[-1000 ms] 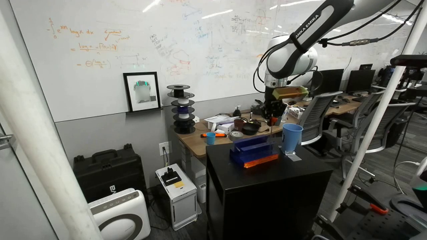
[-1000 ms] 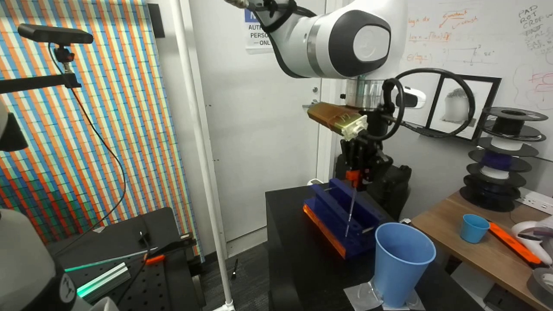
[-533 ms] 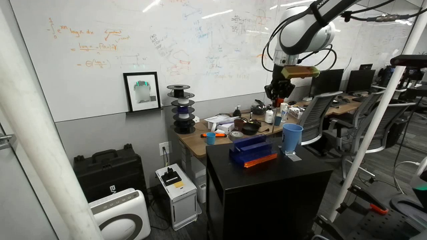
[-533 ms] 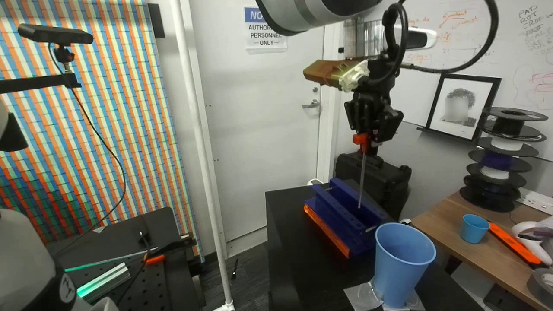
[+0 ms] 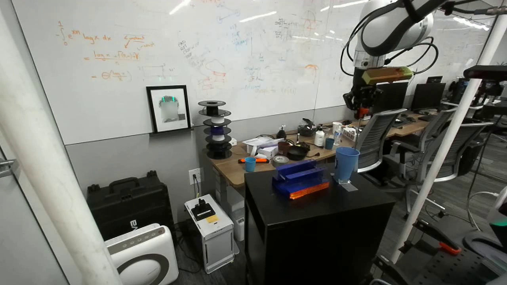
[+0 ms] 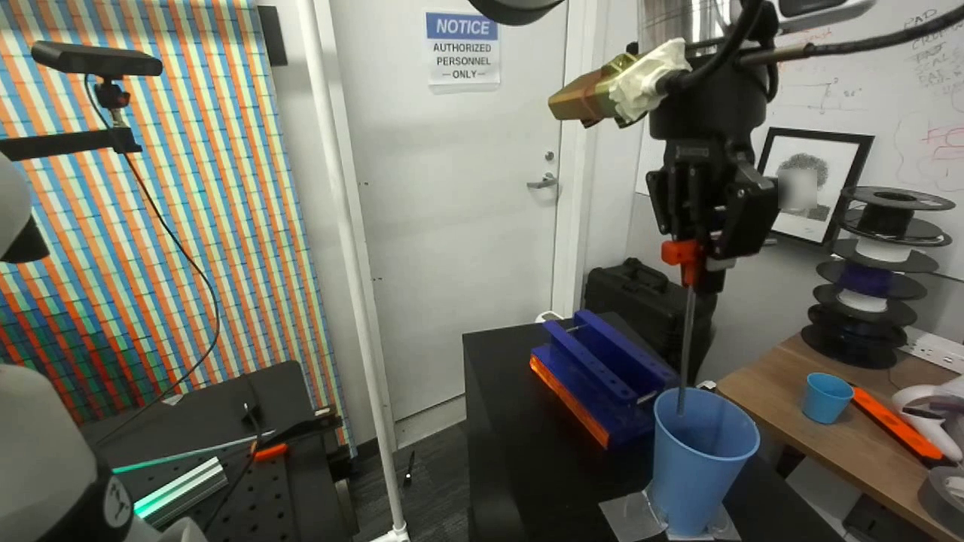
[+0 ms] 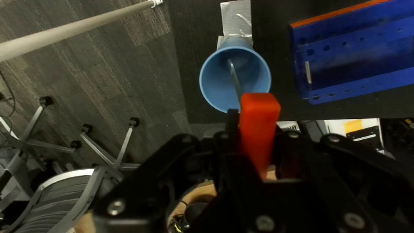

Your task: Pick the tool with the orange handle and put it in the cup

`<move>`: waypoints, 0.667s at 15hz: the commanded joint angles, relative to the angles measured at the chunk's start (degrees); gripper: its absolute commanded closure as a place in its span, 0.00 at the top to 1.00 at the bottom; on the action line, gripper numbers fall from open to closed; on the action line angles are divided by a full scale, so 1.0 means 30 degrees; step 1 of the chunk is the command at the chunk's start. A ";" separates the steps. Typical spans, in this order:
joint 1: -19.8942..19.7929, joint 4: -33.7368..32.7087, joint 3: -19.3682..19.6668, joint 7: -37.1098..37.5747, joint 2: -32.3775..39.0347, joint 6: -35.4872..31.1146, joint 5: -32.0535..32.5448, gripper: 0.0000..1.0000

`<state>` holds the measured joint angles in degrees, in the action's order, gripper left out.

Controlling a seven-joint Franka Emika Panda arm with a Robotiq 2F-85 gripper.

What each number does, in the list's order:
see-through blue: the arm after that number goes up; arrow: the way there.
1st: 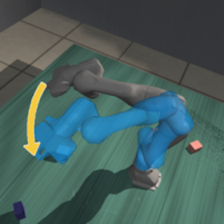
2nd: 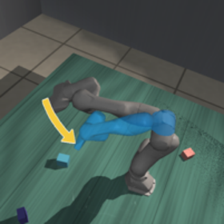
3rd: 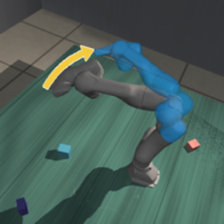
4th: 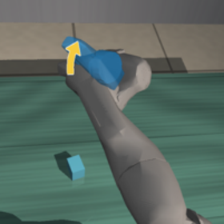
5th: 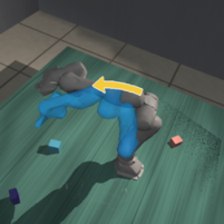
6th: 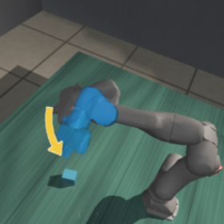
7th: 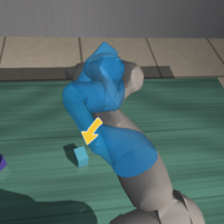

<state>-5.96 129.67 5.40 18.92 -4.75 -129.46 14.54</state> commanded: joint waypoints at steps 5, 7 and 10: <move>-0.0312 0.0579 0.0056 0.0629 0.1787 -0.2633 0.0415 0.10; -0.0177 0.0554 0.0074 0.0589 0.2404 -0.3019 0.0415 0.11; -0.0015 0.0637 0.0118 -0.0239 0.2407 -0.2913 -0.0358 0.51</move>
<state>-6.71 131.65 5.62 19.58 3.07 -137.64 15.07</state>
